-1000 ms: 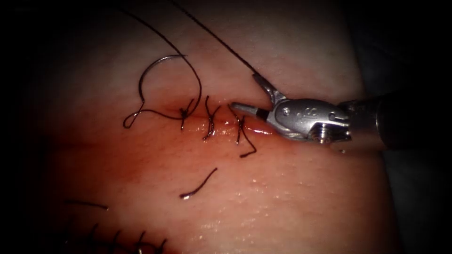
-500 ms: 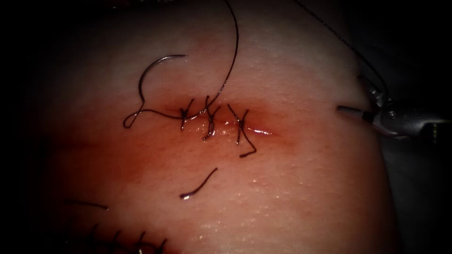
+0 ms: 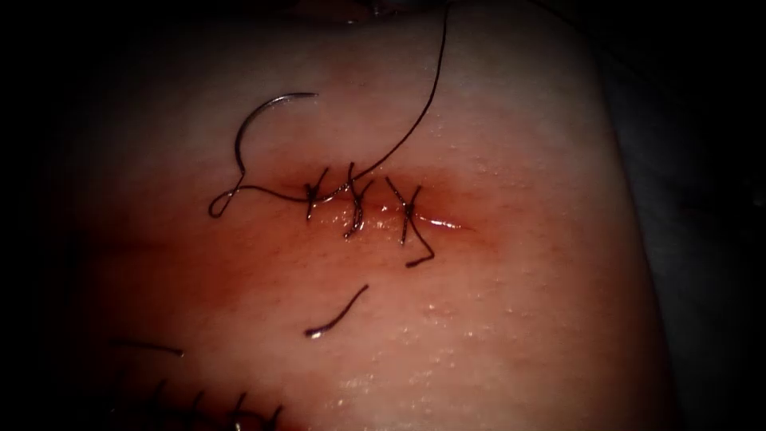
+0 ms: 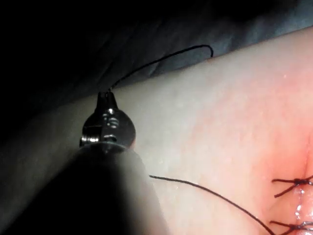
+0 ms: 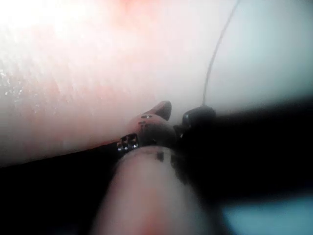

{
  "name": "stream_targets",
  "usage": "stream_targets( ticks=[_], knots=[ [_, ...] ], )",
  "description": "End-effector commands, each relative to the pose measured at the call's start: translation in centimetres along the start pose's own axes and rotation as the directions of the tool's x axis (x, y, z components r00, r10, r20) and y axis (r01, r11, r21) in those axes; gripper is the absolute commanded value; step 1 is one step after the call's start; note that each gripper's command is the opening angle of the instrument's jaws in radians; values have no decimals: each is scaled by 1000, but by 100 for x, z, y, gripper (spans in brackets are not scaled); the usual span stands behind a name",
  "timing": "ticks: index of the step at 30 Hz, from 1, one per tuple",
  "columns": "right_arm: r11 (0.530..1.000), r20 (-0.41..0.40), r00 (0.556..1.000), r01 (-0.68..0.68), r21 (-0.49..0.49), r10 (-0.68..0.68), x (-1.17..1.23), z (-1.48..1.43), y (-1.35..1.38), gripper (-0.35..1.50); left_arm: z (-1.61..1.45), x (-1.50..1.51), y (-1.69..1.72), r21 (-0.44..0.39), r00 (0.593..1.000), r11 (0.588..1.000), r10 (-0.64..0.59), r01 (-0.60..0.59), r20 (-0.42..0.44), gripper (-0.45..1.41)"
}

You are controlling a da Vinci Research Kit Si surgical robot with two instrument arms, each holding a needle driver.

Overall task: Wound Closure
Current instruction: Place the suture down on the skin with the left gripper, then grab the suture tail with the left gripper.

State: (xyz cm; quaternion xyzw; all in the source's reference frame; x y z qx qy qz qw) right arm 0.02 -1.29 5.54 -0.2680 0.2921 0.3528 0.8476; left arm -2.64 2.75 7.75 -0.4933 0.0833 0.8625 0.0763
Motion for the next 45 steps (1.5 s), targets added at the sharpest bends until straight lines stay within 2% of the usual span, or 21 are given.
stream_targets(
  ticks=[1,3,8,11,14,16,18,20,21,25,26,29,30,33,36,38,39,41,43,45],
  knots=[
    [999,-1,1000,-15,31,15,1,-10,-18,150,11,-5,-4,0,1000,1000,3,-3,5,-45],
    [997,-10,999,-33,69,34,7,-23,-32,150,24,-16,-8,8,1000,1000,5,-5,30,-45],
    [972,-55,993,-92,215,106,40,-48,-99,148,49,-48,-22,28,998,1000,-6,4,68,-45],
    [962,-79,990,-95,258,119,64,-52,-127,148,54,-63,-27,30,996,999,-21,18,88,-45],
    [955,-88,988,-101,280,130,84,-48,-140,148,57,-73,-21,-18,987,994,-107,110,116,-45],
    [952,-94,986,-106,288,138,95,-41,-145,148,56,-76,-12,-49,972,980,-183,192,147,4],
    [944,-106,982,-116,308,155,107,-26,-154,148,45,-77,5,-97,940,938,-319,331,124,94],
    [942,-115,981,-111,317,154,111,-18,-160,148,34,-76,10,-110,928,925,-352,364,119,120],
    [941,-117,981,-111,320,155,113,-15,-162,148,29,-75,12,-116,929,925,-350,363,118,123],
    [936,-134,979,-104,335,157,118,-5,-171,148,-6,-73,24,-158,927,915,-357,372,112,128],
    [935,-141,978,-98,341,154,121,0,-176,148,-43,-72,38,-206,930,908,-348,365,114,131],
    [935,-142,978,-99,341,155,122,1,-177,148,-84,-71,50,-233,937,908,-330,348,116,135],
    [935,-144,978,-93,341,150,122,2,-176,148,-110,-70,57,-239,940,910,-317,339,126,128],
    [935,-143,978,-93,341,150,122,3,-175,148,-143,-63,74,-243,944,913,-307,328,118,121],
    [935,-142,978,-94,342,151,122,5,-174,148,-170,-52,95,-259,958,923,-264,284,109,110],
    [935,-142,978,-94,342,151,122,6,-174,148,-176,-47,103,-270,965,927,-244,262,98,103],
    [935,-143,979,-89,342,146,122,9,-172,148,-189,-37,120,-312,979,928,-198,201,42,88],
    [935,-143,979,-90,343,146,121,11,-171,148,-196,-28,134,-346,984,924,-176,162,-7,68],
    [934,-143,979,-90,346,147,119,15,-167,148,-202,-15,155,-367,989,923,-140,112,-51,63],
    [933,-142,979,-90,348,147,118,18,-164,148,-204,-9,166,-351,988,932,-129,93,-80,63]
  ],
)
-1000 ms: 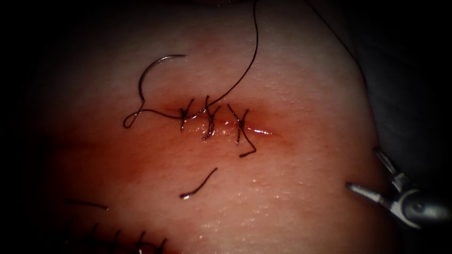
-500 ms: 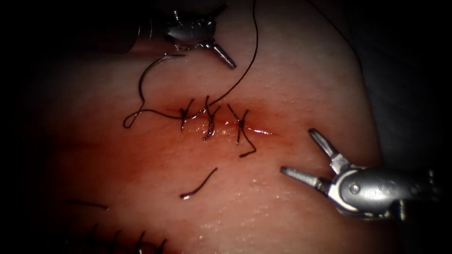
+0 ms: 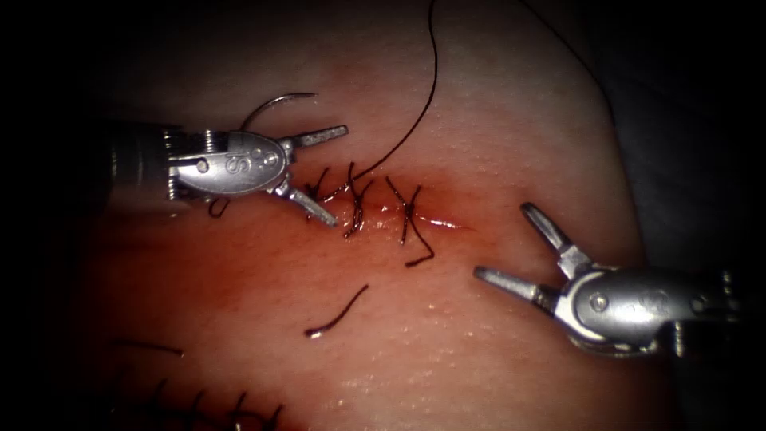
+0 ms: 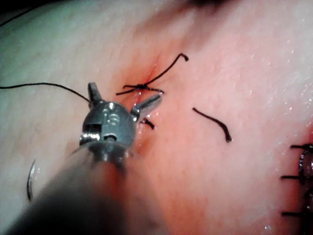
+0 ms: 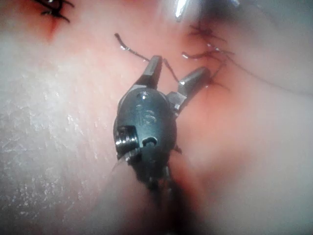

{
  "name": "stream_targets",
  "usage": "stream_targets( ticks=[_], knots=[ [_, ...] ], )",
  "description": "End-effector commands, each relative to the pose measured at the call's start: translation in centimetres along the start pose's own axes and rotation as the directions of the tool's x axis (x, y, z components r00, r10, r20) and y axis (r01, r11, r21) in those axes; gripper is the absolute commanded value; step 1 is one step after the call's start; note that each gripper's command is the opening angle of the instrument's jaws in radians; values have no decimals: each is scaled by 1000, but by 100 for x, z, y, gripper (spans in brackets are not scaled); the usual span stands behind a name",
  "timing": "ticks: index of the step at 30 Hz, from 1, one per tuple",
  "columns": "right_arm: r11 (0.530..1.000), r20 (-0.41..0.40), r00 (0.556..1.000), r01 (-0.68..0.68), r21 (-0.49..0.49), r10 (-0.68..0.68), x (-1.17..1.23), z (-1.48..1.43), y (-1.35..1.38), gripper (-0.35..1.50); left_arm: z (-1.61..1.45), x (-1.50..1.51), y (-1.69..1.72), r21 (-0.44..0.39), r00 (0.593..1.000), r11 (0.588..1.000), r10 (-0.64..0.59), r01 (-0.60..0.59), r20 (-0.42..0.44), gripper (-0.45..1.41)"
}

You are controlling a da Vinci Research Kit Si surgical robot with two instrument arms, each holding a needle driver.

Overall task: Wound Closure
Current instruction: Grab the suture tail with the left gripper.

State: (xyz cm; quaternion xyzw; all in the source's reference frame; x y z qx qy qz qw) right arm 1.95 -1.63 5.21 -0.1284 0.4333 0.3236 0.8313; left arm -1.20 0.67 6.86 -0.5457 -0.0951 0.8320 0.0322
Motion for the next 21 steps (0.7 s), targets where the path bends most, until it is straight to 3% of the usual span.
stream_targets(
  ticks=[1,8,21],
  knots=[
    [1000,0,1000,-2,1,2,-4,6,-3,148,8,-1,2,12,1000,1000,5,-5,-9,63],
    [1000,-2,1000,5,6,-5,-10,8,6,146,25,5,25,68,991,993,105,-100,-84,54],
    [1000,0,1000,11,-1,-11,-25,12,16,146,53,7,51,24,969,985,173,-171,-178,37]
  ],
)
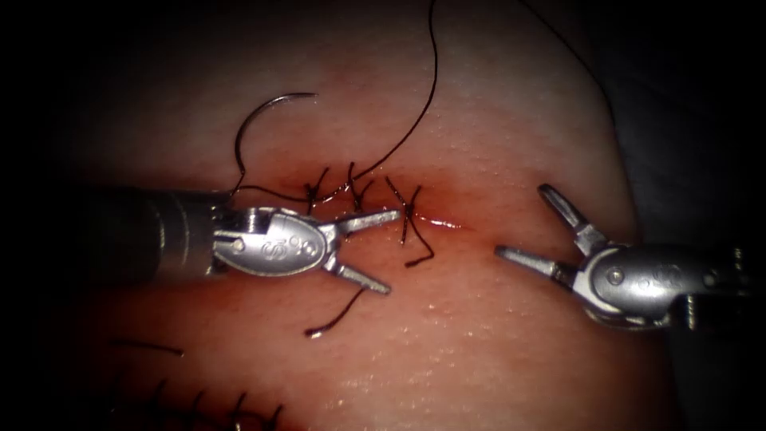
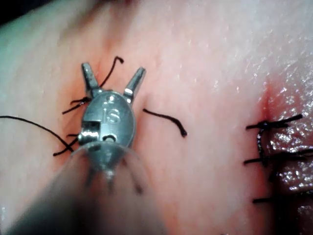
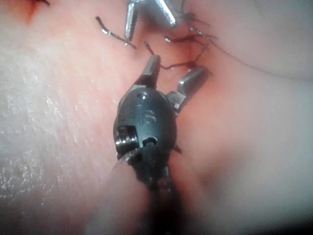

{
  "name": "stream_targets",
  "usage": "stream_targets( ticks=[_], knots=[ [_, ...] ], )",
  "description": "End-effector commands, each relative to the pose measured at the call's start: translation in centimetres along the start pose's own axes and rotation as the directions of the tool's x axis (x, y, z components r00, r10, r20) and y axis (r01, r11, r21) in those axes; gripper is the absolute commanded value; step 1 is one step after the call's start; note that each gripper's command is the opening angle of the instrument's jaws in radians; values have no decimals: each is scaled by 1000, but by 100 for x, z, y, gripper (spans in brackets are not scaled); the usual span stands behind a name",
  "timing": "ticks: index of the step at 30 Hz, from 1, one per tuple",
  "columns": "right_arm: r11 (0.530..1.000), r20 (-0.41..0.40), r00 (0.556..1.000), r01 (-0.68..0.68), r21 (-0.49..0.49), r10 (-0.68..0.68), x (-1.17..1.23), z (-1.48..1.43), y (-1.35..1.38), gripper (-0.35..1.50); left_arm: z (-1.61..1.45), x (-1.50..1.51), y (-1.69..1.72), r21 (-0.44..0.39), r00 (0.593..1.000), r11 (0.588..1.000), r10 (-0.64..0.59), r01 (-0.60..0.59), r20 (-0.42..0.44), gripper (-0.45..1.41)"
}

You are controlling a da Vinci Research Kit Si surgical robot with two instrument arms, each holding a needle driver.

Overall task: Wound Closure
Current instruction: Grab the suture tail with the left gripper, then cut the suture with the right cutter.

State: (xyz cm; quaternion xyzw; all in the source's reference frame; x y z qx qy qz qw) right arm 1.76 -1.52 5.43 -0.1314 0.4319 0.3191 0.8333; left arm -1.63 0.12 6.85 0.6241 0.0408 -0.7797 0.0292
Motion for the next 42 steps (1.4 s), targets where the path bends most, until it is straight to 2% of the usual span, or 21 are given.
stream_targets(
  ticks=[1,11,13,15,17,27,30,34,42],
  knots=[
    [1000,-2,1000,0,1,0,-4,6,-7,146,8,-3,-1,3,1000,1000,3,-3,-8,36],
    [1000,-4,1000,2,-1,-2,-7,7,-8,146,28,-1,-4,-1,998,1000,20,-20,-54,19],
    [1000,-4,1000,2,-1,-2,-7,7,-8,146,28,-2,-4,-7,998,1000,24,-24,-63,7],
    [1000,-4,1000,2,-1,-2,-7,7,-8,146,28,-2,-5,-13,997,1000,26,-27,-71,-15],
    [1000,-4,1000,2,-1,-2,-7,7,-8,146,28,-4,-5,-15,997,999,28,-30,-74,-45],
    [1000,-2,1000,15,-8,-15,-8,15,-14,148,13,-4,-15,-14,998,1000,20,-21,-55,-45],
    [999,-31,999,40,32,-39,-11,23,-15,148,8,-2,-19,-16,999,1000,14,-15,-42,-45],
    [993,-50,995,89,81,-85,-16,39,-21,148,2,1,-22,-10,999,1000,9,-9,-33,-45],
    [978,-77,984,170,118,-161,-20,84,-39,148,-11,6,-22,-1,1000,1000,4,-4,-15,-45]
  ],
)
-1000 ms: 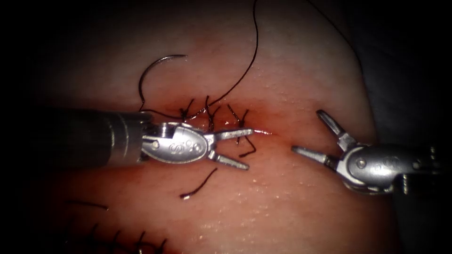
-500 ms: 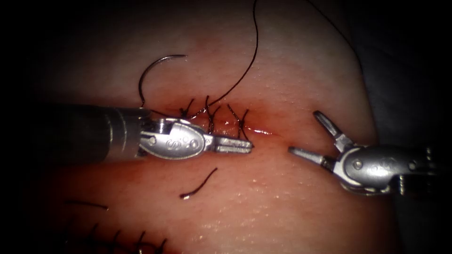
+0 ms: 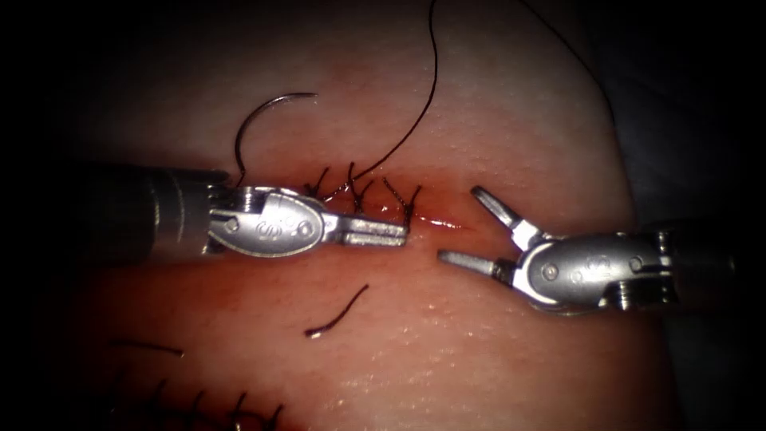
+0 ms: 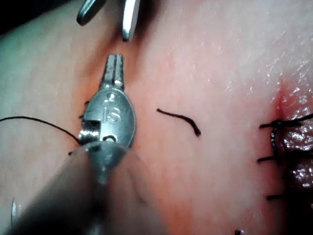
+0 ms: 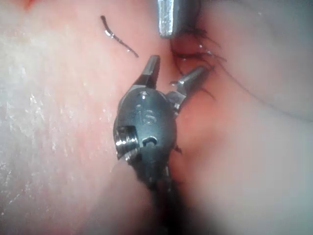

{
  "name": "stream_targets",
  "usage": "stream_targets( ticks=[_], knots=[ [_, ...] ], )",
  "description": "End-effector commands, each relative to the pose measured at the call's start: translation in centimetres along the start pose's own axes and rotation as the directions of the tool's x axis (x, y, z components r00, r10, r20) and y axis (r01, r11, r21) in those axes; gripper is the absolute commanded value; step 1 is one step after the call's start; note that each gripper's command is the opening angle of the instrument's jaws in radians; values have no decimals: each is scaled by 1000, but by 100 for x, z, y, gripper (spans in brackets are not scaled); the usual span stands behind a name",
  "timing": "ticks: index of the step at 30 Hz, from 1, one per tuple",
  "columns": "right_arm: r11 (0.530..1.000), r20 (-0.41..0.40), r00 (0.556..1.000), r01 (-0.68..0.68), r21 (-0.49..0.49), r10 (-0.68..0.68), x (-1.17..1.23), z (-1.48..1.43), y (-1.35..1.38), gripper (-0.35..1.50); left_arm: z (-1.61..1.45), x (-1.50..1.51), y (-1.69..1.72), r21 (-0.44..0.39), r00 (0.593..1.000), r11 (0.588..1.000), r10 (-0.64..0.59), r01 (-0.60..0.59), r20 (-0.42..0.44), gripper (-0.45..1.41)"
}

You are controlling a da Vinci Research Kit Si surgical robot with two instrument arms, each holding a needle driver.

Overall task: Wound Closure
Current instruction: Cut the suture with the right cutter.

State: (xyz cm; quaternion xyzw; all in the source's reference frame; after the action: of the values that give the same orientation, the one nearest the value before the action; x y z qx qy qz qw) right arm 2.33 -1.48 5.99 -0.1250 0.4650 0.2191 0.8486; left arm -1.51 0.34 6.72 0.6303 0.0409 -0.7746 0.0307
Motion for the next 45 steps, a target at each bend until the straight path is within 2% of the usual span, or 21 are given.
stream_targets(
  ticks=[1,9,22,36,45],
  knots=[
    [1000,-6,1000,6,8,-6,-1,18,-8,148,4,-4,-1,0,1000,1000,0,0,1,-45],
    [998,32,997,67,20,-67,-19,60,-25,148,0,-3,0,3,1000,1000,-2,2,7,-45],
    [993,59,991,117,8,-117,-36,98,-28,148,5,1,4,9,1000,1000,0,0,15,-45],
    [992,57,991,124,-19,-123,-43,117,-32,145,12,8,16,8,999,1000,5,-5,32,-45],
    [992,34,992,121,-26,-120,-37,121,-35,141,14,7,19,6,999,1000,8,-8,35,-45]
  ],
)
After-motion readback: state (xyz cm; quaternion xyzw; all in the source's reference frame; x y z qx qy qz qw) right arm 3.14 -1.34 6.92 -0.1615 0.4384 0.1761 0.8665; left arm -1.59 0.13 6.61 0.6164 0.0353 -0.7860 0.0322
